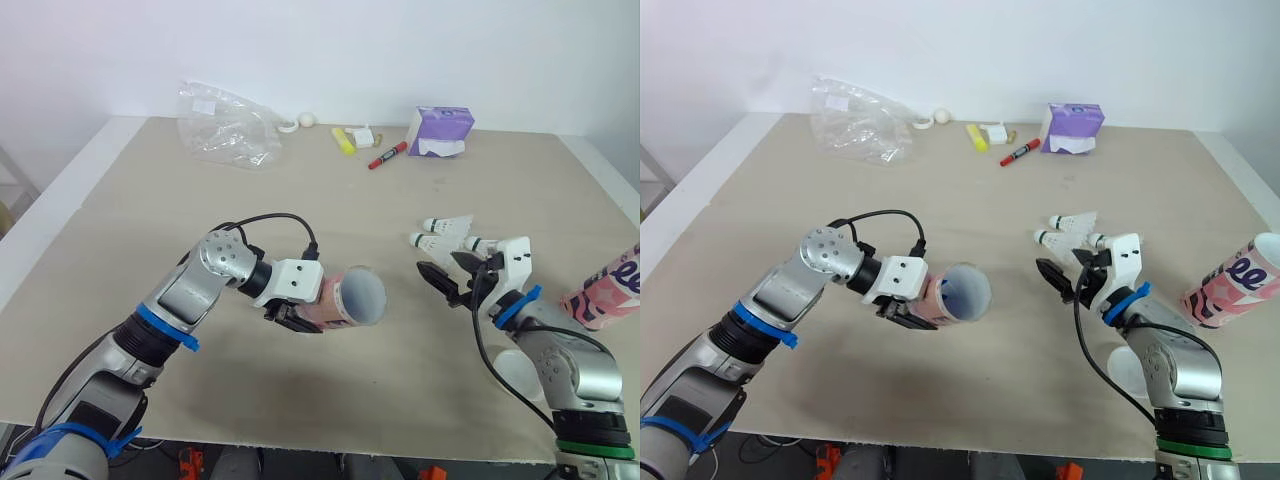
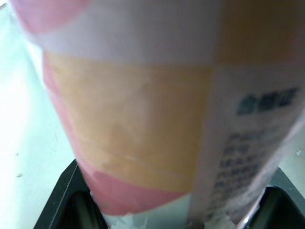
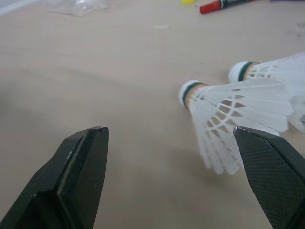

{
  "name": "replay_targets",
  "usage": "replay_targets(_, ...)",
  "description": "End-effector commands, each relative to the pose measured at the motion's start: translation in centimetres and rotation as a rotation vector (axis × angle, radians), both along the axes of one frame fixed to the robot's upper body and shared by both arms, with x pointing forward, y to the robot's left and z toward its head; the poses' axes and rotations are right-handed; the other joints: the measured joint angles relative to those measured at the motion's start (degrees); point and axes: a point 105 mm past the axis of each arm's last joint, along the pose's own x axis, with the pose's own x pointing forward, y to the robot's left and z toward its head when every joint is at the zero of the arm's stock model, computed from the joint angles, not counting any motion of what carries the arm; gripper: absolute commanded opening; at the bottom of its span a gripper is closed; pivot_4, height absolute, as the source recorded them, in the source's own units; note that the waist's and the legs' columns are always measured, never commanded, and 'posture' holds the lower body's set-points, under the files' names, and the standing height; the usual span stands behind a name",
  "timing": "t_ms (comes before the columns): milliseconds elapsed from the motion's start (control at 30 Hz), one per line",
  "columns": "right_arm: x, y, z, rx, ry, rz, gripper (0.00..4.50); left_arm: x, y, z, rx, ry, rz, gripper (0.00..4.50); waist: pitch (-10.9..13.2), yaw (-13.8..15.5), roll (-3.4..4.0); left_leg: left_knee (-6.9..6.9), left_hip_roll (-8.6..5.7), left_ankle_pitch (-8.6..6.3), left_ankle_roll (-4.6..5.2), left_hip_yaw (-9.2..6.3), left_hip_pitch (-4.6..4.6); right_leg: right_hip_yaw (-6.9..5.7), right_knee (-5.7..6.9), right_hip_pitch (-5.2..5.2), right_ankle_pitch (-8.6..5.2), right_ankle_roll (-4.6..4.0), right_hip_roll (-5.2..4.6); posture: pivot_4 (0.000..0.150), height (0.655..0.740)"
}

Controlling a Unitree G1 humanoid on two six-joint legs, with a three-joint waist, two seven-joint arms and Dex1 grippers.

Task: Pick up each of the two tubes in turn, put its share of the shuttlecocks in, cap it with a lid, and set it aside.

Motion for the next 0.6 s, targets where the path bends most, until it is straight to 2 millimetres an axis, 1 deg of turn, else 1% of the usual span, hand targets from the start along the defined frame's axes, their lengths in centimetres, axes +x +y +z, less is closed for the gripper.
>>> replay_targets(33,0.6,0.5,0.9,-0.006,-0.037,0.030,4.50,0.5,0.1,0.1,0.003,-0.034,0.040,2.76,0.0,-0.1,0.00,0.00,0.00,0.00,0.00,0.00,0.00,0.00,0.00,0.00,0.00,0.00,0.00,0.150,0.7400)
replay_targets(167,1.4,1.3,0.8,0.003,-0.023,0.059,4.50,0.3,0.1,0.0,0.001,-0.027,0.043,2.76,0.0,-0.2,0.01,-0.01,0.00,0.01,0.01,0.00,0.02,0.00,0.00,0.00,0.02,0.01,0.00,0.150,0.7400)
replay_targets(367,2.5,1.9,1.0,0.013,-0.023,0.069,4.50,0.2,0.2,-0.2,0.001,-0.025,0.051,2.76,0.0,-0.1,0.01,-0.01,0.00,0.01,0.01,0.00,-0.02,0.00,-0.01,-0.01,0.01,0.02,0.00,0.150,0.7400)
replay_targets(400,2.7,1.9,1.0,0.013,-0.024,0.063,4.10,0.2,0.2,-0.2,0.000,-0.024,0.054,2.73,0.0,-0.1,0.01,-0.03,0.00,0.01,0.02,0.00,-0.01,0.00,-0.01,-0.01,0.01,0.01,0.01,0.150,0.7400)
replay_targets(467,3.1,1.8,1.0,0.022,-0.027,0.051,3.54,0.2,0.2,-0.2,-0.003,-0.025,0.060,2.73,0.0,-0.1,0.01,-0.02,0.00,0.01,0.02,0.00,-0.02,0.00,-0.01,-0.01,0.01,0.02,0.00,0.150,0.7400)
replay_targets(500,3.3,1.8,1.1,0.026,-0.028,0.048,3.54,0.2,0.2,-0.3,-0.004,-0.025,0.063,2.73,0.0,-0.2,0.01,-0.02,0.00,0.01,0.02,0.00,-0.02,0.00,-0.01,-0.01,0.01,0.02,0.00,0.150,0.7400)
replay_targets(533,3.4,1.8,1.1,0.030,-0.028,0.045,2.78,0.2,0.2,-0.3,-0.005,-0.025,0.065,2.73,0.0,-0.2,0.01,-0.02,0.00,0.01,0.02,0.00,-0.01,0.00,-0.01,-0.01,0.02,0.02,0.00,0.150,0.7400)
replay_targets(567,3.4,1.8,1.1,0.030,-0.029,0.044,2.67,0.1,0.2,-0.3,-0.006,-0.025,0.067,2.73,0.0,-0.1,0.01,-0.02,0.00,0.01,0.02,0.00,0.00,0.01,-0.01,-0.01,0.03,0.01,0.00,0.150,0.7400)
replay_targets(600,3.6,1.8,1.1,0.030,-0.032,0.043,2.01,0.2,0.2,-0.3,-0.006,-0.026,0.069,2.73,0.0,-0.1,0.01,-0.02,0.00,0.03,0.04,0.00,-0.01,0.00,-0.01,-0.01,0.04,0.01,0.00,0.150,0.7400)
